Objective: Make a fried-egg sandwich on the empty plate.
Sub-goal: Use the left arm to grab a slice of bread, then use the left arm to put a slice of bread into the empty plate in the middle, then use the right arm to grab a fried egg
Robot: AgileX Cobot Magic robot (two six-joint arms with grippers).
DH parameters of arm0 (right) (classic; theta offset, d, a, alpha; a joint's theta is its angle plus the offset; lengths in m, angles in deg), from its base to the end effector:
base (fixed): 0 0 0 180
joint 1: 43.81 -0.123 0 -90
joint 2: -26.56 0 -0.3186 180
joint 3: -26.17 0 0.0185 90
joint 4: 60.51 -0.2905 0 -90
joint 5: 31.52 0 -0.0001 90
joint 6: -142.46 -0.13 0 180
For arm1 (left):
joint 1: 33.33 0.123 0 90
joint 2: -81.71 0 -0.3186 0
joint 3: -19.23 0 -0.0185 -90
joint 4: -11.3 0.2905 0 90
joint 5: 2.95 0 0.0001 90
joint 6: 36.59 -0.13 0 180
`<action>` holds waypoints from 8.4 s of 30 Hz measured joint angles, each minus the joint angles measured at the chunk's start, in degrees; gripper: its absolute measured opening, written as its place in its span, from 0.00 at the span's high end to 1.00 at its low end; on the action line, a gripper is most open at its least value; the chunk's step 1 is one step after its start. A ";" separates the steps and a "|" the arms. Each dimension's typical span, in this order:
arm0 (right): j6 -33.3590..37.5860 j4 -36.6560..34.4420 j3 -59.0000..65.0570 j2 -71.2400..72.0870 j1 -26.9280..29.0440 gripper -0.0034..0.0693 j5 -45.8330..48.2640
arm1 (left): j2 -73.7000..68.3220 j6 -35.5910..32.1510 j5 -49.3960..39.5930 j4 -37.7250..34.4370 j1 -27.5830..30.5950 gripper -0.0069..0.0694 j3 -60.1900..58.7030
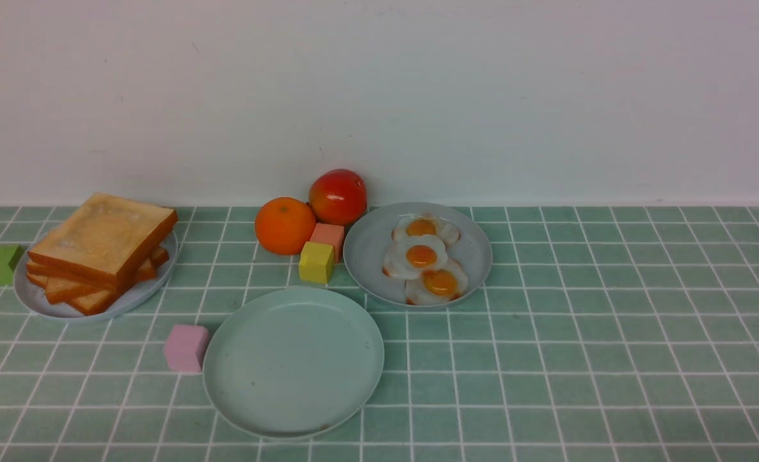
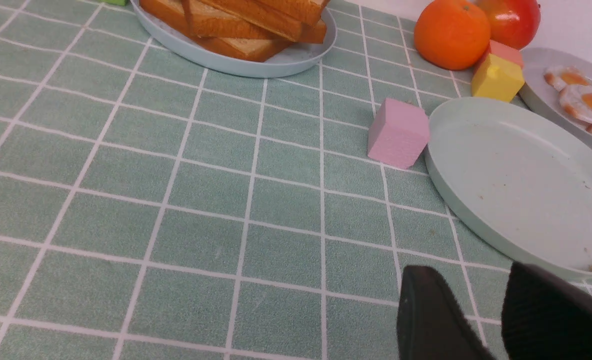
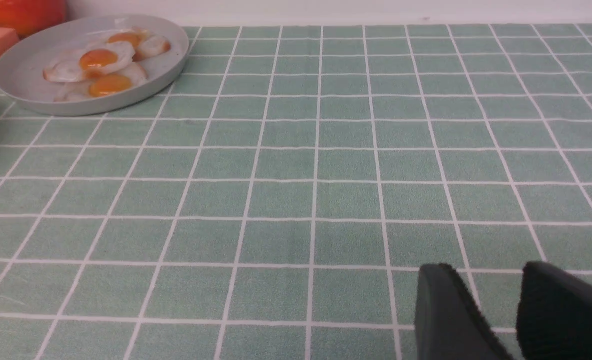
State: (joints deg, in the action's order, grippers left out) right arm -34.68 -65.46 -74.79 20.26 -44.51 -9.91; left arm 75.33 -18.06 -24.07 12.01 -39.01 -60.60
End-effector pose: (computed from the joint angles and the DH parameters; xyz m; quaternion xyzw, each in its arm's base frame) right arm 0.0956 0.0053 0.1622 -0.0022 0.8032 0.0255 0.5952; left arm 0.0957 -0.0089 0.1572 -0.0868 0.8009 -0.1191 0.5804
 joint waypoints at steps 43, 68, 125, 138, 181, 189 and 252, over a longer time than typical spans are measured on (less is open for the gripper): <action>0.00 0.00 0.00 0.00 0.00 0.62 -0.15 | 0.00 10.42 16.93 -21.80 0.00 0.70 5.03; 13.18 -23.55 -40.09 -23.62 -1.34 0.95 32.66 | -78.84 -17.65 -17.44 -5.78 0.00 0.93 59.04; 14.67 -22.45 -51.02 -34.32 -11.93 0.93 42.83 | -110.39 -15.43 -22.36 19.63 0.00 0.82 89.82; 14.78 -22.32 -51.02 -34.32 -11.93 0.93 42.95 | -96.11 -17.53 -27.13 11.55 -21.27 0.82 73.87; 22.08 -35.55 -51.24 -57.31 -11.93 0.64 22.57 | -65.67 -4.23 -18.64 3.75 -33.40 0.93 61.83; 25.95 -42.71 -60.16 -81.47 -11.93 0.64 20.99 | -36.63 -4.23 -8.41 3.61 -33.40 0.93 41.13; 26.78 -49.84 -106.57 -137.24 -12.51 0.52 15.73 | -23.22 -0.37 6.82 3.38 -33.40 0.93 27.33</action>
State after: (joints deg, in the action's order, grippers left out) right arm -7.89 -115.30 -181.36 -116.98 -57.02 5.82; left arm 52.11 -18.43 -17.25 15.39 -72.41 -33.27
